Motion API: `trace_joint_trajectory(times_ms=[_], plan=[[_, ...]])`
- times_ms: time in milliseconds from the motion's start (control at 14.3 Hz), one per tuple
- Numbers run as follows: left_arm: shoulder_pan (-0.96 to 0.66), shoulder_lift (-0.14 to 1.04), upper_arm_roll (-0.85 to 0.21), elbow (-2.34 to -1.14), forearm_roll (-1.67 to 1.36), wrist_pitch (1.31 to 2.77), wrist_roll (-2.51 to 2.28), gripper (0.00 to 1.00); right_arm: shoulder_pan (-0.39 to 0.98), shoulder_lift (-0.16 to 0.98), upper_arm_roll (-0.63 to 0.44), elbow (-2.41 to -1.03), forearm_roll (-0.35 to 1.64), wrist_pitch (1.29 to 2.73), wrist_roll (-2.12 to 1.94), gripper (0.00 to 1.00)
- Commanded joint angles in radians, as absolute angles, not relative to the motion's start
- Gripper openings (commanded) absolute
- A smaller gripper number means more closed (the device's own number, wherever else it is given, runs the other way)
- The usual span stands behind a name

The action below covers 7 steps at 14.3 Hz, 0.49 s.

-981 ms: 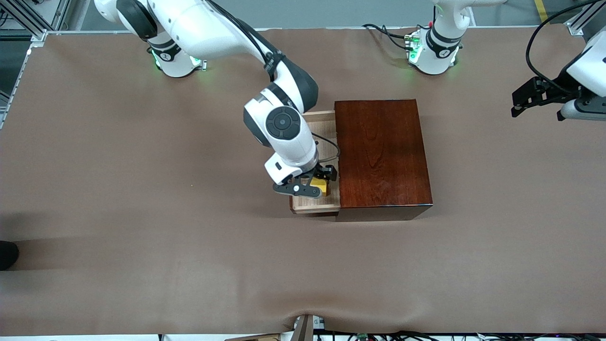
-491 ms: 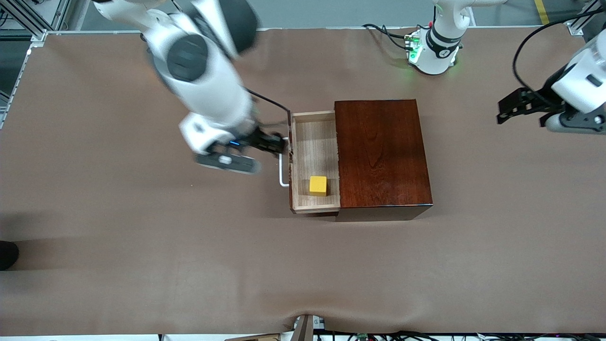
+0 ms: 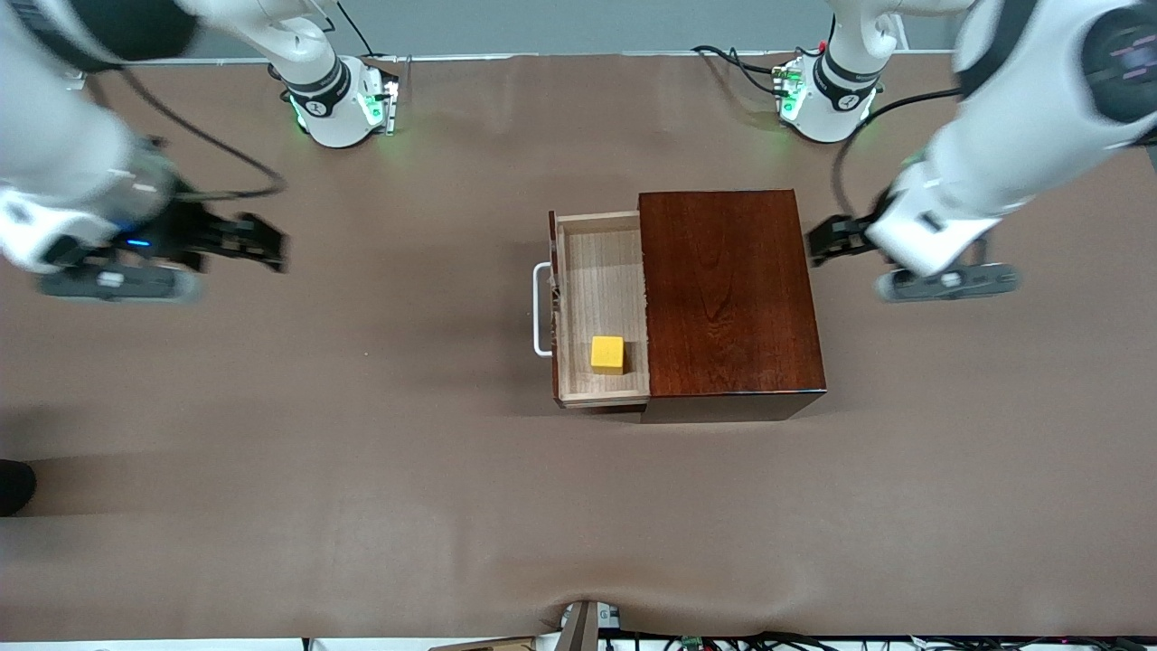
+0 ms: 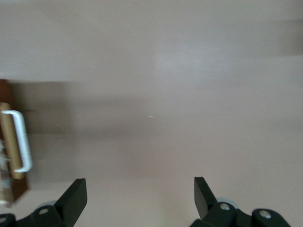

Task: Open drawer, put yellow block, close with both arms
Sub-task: 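Release the cube and withdraw the right gripper while the left gripper lifts, then lower the left gripper to the drawer front beside the handle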

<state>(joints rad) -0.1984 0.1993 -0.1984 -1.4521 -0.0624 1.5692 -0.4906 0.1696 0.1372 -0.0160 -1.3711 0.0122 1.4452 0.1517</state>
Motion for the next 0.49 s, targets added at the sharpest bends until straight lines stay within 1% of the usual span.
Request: trace_joint_trajectory(times_ms=[0,140,280,420], plan=[[-0.270,0.256,-0.196,-1.396,-0.072,1.603,-0.639,1.00,0.048,0.063,0.008,-1.471,-0.015,1.477,-0.001,1.00],[-0.336,0.281,-0.196,-1.396,-0.074,1.640,-0.775,1.00,-0.012,0.051,0.008,-1.486,-0.015,1.483,-0.047,1.00],[-0.406,0.316,-0.196,-1.393,-0.072,1.695,-0.915,1.00,-0.049,0.028,0.008,-1.534,-0.015,1.521,-0.045,1.00],[-0.463,0.365,-0.196,-1.375,-0.074,1.758,-1.096,1.00,-0.060,0.012,0.008,-1.566,-0.015,1.539,-0.037,1.00]])
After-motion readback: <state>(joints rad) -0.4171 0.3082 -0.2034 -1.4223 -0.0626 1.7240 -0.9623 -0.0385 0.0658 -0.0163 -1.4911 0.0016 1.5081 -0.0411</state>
